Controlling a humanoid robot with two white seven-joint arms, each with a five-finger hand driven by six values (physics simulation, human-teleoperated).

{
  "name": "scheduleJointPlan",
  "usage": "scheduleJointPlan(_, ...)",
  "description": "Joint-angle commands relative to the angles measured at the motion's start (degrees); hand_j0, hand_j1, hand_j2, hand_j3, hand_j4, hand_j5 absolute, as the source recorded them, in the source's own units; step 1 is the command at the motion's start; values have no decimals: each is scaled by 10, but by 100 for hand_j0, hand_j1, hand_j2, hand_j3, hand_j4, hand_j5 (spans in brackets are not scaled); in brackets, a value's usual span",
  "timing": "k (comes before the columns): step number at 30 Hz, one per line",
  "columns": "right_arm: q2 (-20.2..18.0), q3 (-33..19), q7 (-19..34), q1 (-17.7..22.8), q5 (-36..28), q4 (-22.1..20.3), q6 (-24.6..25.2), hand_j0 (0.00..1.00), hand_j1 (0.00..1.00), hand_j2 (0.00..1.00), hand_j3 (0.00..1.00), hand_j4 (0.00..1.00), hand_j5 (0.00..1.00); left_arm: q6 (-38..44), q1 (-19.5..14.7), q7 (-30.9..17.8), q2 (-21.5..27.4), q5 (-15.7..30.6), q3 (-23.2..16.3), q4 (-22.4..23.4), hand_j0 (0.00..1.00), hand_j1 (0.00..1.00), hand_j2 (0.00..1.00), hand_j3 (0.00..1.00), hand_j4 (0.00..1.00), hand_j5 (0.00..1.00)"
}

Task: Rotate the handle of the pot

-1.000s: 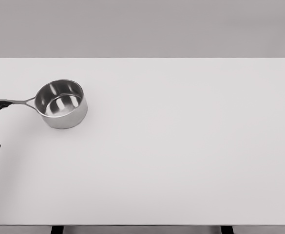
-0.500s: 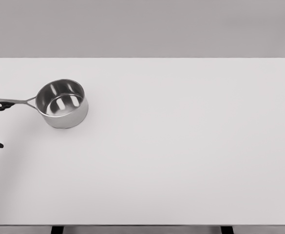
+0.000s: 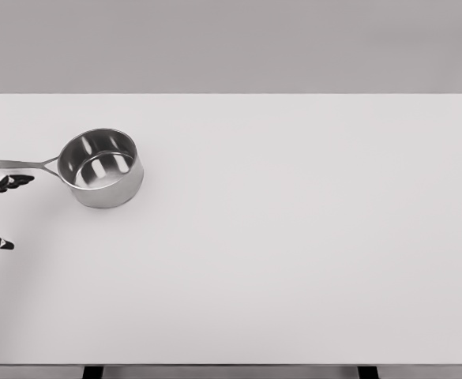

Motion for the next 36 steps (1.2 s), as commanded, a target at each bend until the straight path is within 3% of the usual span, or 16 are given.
scheduleJointPlan(1, 0, -1, 0, 0, 0, 0, 0, 100, 100, 100, 100, 100, 100, -2, 1, 0, 0, 1, 1, -6, 100, 100, 100, 100, 100, 100)
scheduleJointPlan(6, 0, -1, 0, 0, 0, 0, 0, 100, 100, 100, 100, 100, 100, -26, 9, 1, 1, 7, 6, -5, 100, 100, 100, 100, 100, 100)
scheduleJointPlan(11, 0, 0, 0, 0, 0, 0, 0, 100, 100, 100, 100, 100, 100, -159, 10, 2, 2, 21, 20, 12, 100, 100, 100, 100, 100, 100)
scheduleJointPlan(17, 0, 0, 0, 0, 0, 0, 0, 100, 100, 100, 100, 100, 100, -214, 11, 3, 2, 48, 36, 24, 100, 100, 100, 100, 100, 100)
scheduleJointPlan(22, 0, 0, 0, 0, 0, 0, 1, 100, 100, 100, 100, 100, 100, -368, 11, 2, -12, 46, 79, 24, 100, 100, 100, 100, 100, 100)
scheduleJointPlan(26, 0, 0, 0, 0, 0, 0, 0, 100, 100, 100, 100, 100, 100, -376, 11, 0, -58, 38, 115, -45, 100, 100, 100, 100, 100, 100)
scheduleJointPlan(36, 0, 0, 0, 0, 0, 0, 0, 100, 100, 100, 100, 100, 100, -376, 7, -1, -93, 37, 109, -45, 100, 100, 100, 100, 100, 100)
